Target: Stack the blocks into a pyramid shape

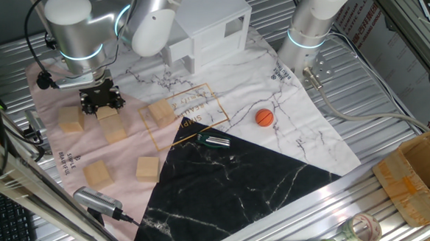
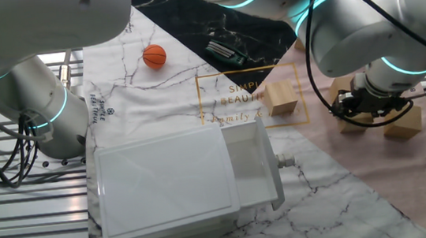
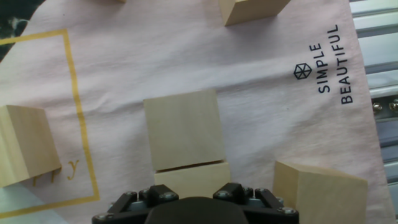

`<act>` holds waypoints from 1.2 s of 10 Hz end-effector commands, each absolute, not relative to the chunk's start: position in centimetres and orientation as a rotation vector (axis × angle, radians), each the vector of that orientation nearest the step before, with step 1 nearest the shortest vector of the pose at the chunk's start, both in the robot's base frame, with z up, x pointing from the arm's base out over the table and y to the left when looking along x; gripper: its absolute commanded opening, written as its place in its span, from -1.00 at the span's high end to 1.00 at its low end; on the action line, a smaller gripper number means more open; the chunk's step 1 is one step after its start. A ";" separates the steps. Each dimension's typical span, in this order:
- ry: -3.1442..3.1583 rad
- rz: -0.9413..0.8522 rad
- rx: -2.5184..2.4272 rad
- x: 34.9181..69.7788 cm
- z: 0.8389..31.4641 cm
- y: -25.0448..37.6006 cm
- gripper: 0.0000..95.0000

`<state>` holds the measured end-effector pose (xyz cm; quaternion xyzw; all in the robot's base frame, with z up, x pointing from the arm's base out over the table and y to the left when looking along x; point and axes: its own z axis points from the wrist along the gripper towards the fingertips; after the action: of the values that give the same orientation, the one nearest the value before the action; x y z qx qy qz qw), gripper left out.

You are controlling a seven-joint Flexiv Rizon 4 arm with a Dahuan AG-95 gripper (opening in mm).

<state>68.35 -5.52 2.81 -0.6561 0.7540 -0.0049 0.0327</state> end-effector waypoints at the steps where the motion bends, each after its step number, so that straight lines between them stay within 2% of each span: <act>1: 2.319 -0.013 -2.021 68.4 2.8 -5.5 -0.60; 7: 2.316 -0.013 -2.026 68.4 2.8 -5.5 -0.60; 12: 2.318 -0.006 -2.031 68.9 4.3 -5.5 -0.60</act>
<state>68.99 -5.44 4.46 -0.6591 0.7514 -0.0013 0.0300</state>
